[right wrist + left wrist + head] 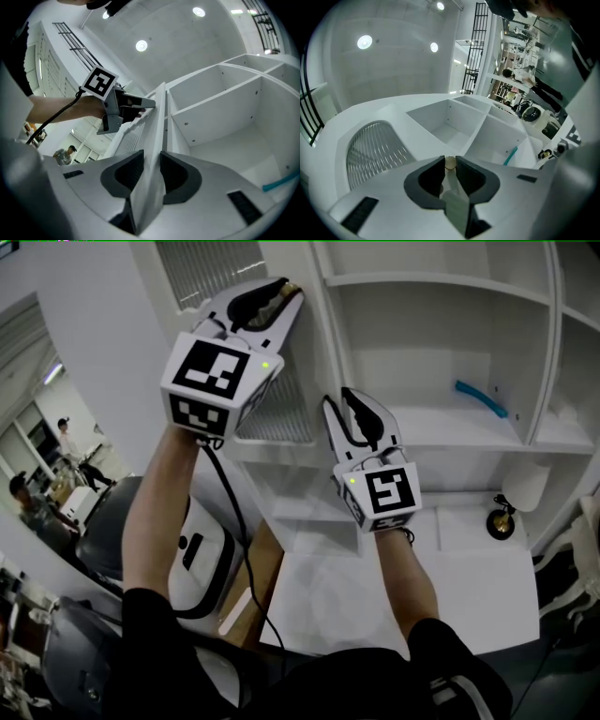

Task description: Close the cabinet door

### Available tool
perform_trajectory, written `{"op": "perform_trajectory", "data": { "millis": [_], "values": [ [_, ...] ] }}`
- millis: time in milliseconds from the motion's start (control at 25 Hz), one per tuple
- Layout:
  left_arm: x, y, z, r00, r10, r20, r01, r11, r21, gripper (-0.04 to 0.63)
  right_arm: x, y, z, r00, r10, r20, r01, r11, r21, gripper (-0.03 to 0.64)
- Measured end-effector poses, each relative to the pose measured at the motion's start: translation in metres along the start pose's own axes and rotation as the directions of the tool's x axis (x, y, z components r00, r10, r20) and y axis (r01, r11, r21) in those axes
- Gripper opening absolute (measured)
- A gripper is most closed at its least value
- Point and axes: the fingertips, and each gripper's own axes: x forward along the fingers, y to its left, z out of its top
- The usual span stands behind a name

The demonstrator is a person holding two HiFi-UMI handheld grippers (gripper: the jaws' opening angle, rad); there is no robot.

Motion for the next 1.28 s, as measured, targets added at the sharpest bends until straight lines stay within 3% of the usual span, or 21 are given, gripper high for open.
{"op": "perform_trajectory", "data": {
  "millis": [120,480,920,1280],
  "values": [
    [0.005,0.001,-0.003,1.000,0.015,0.001,-0.015,1.000,-0.008,0.084,0.004,-0.003,-0.002,1.000,-0.019,-0.025,0.018,0.998,-0.061,0.109],
    [0.020,0.004,-0.013,0.999,0.034,-0.041,-0.034,0.999,0.007,0.084,0.014,-0.011,-0.007,0.998,-0.050,-0.026,0.048,0.997,-0.065,0.109],
    [0.032,0.005,-0.022,0.997,0.054,-0.046,-0.054,0.999,0.000,0.084,0.022,-0.020,-0.021,0.996,-0.078,-0.044,0.071,0.986,-0.150,0.106],
    [0.032,0.006,-0.026,0.997,0.064,-0.036,-0.065,0.998,-0.018,0.083,0.023,-0.018,-0.019,0.998,-0.054,-0.025,0.050,0.990,-0.128,0.106]
  ]
}}
